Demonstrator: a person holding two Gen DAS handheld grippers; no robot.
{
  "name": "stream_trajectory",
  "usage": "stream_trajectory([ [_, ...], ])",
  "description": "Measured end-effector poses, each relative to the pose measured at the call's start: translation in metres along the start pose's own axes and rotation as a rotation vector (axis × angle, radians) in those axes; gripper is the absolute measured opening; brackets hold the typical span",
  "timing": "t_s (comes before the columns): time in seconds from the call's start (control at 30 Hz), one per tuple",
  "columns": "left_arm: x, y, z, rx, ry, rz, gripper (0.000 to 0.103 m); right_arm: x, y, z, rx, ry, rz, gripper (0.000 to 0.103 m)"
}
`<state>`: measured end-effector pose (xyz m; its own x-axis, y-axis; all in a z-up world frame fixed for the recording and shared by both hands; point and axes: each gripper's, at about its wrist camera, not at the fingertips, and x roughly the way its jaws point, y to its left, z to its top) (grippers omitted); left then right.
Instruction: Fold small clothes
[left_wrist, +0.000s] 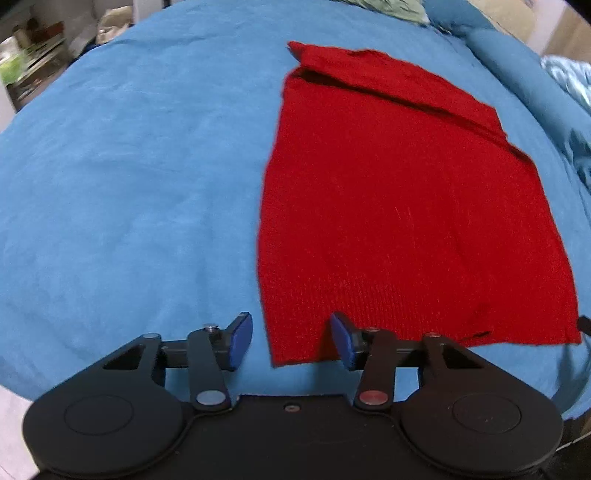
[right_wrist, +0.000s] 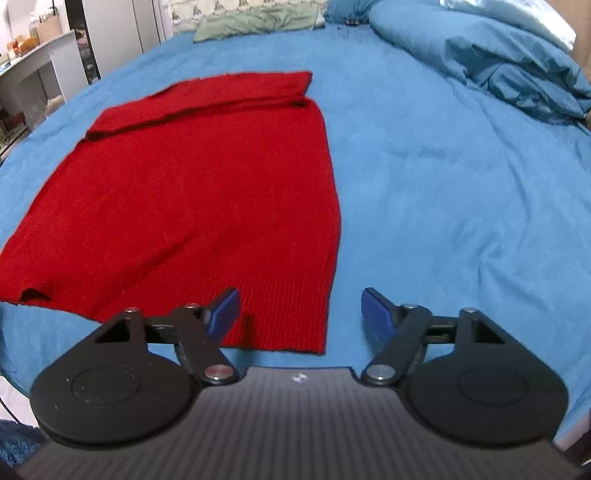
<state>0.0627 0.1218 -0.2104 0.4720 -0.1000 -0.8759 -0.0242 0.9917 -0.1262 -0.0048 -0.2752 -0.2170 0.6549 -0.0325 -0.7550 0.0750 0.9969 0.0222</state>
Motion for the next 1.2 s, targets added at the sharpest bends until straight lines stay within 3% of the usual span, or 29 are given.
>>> stream_trajectory([
  [0.13,0.007,-0.004,-0.004,0.043,0.013,0.02,0.049,0.013,0.002,-0.008,-0.004,0.041,-0.002,0.077],
  [0.3,0.015,-0.004,-0.004,0.024,0.018,0.013,0.049,0.019,0.003,-0.014,0.003,0.051,-0.004,0.075],
  [0.43,0.016,-0.003,-0.003,0.01,0.022,0.009,0.047,0.019,0.001,-0.013,0.005,0.052,0.007,0.065],
  [0.5,0.016,-0.003,-0.003,-0.001,0.029,0.007,0.042,0.02,0.0,-0.012,0.011,0.055,0.02,0.058],
  [0.63,0.013,-0.003,0.001,-0.005,0.036,0.006,0.011,0.021,-0.005,-0.01,0.051,0.057,0.046,0.031],
  [0.67,0.012,-0.003,0.002,-0.006,0.036,0.006,0.008,0.021,-0.007,-0.01,0.06,0.057,0.054,0.025],
  [0.93,-0.023,-0.01,0.011,-0.012,-0.024,0.006,0.006,-0.002,-0.021,0.005,0.142,0.019,0.124,0.021],
  [1.2,-0.08,-0.014,0.046,-0.053,-0.147,-0.071,0.006,-0.052,-0.04,0.058,0.205,-0.085,0.259,0.021],
])
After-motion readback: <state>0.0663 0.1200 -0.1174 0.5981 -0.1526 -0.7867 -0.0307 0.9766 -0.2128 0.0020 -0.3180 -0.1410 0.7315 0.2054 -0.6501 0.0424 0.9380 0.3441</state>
